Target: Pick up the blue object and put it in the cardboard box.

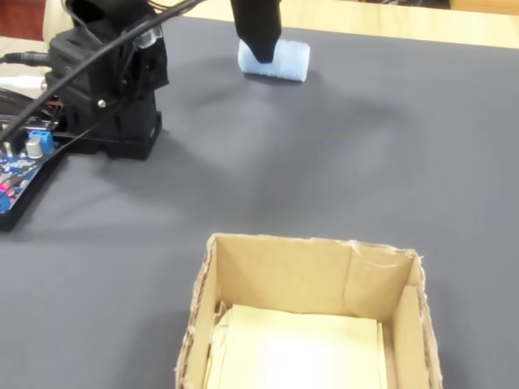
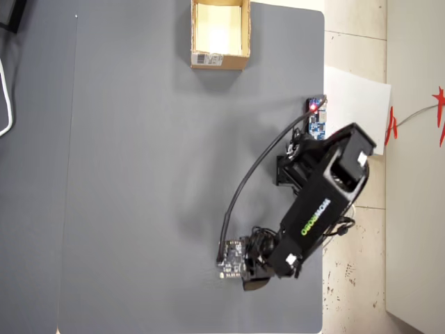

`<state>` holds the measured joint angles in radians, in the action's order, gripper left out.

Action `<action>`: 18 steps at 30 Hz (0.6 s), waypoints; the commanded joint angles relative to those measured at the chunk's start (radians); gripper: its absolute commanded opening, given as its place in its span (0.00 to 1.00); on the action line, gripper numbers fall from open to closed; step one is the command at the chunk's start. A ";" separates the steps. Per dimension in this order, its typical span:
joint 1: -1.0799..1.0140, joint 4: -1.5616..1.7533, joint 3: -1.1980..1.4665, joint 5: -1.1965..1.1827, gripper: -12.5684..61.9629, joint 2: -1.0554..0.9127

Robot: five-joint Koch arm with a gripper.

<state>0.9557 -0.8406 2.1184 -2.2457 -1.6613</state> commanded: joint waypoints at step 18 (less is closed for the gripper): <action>-0.081 0.416 0.021 0.002 0.27 0.035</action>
<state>0.8713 -0.4801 2.1706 -2.2289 -1.5969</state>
